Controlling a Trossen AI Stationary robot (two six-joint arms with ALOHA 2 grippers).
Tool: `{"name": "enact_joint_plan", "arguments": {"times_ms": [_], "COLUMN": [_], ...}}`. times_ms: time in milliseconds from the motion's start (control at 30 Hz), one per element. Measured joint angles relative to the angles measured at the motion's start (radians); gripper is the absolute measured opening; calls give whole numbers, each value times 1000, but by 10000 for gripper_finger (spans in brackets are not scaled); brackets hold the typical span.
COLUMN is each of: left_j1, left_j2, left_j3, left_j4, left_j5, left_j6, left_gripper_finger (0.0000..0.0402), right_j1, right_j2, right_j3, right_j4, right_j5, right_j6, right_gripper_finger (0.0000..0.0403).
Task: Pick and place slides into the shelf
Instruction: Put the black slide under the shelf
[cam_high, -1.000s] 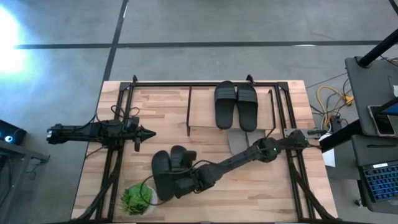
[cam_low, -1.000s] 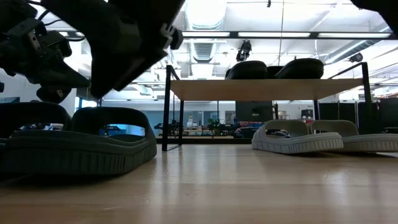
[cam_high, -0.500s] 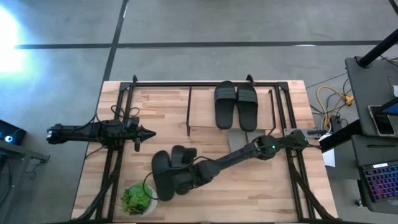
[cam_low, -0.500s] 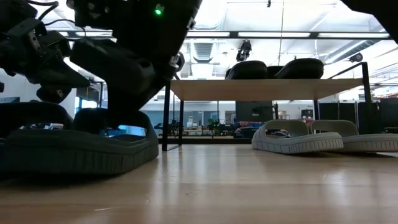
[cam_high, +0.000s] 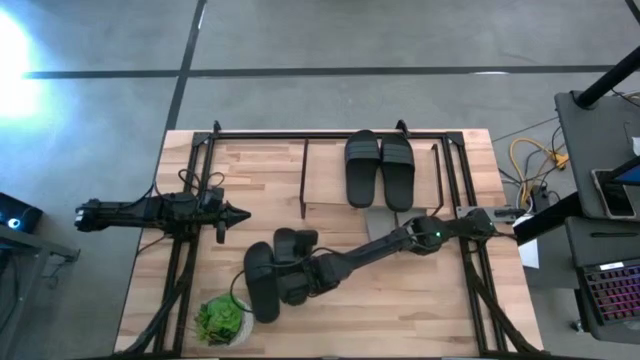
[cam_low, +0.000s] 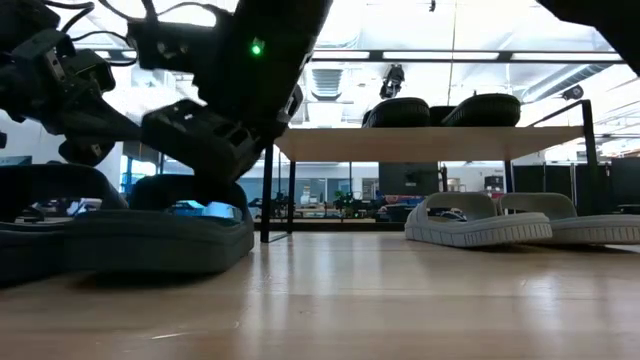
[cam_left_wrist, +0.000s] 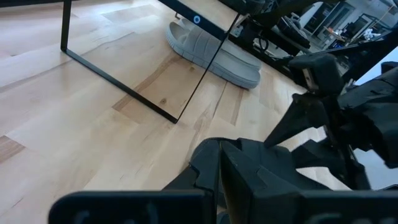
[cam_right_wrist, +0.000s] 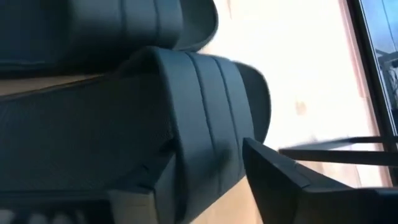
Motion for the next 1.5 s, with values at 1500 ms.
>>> {"name": "enact_joint_plan", "arguments": {"times_ms": [1500], "left_j1": [0], "left_j2": [0], "left_j3": [0], "left_j4": [0], "left_j5": [0], "left_j6": [0], "left_gripper_finger": [0], "right_j1": [116], "right_j2": [-206], "right_j3": [-318], "right_j4": [-655], "right_j5": [65], "right_j6": [907], "right_gripper_finger": [12]}}
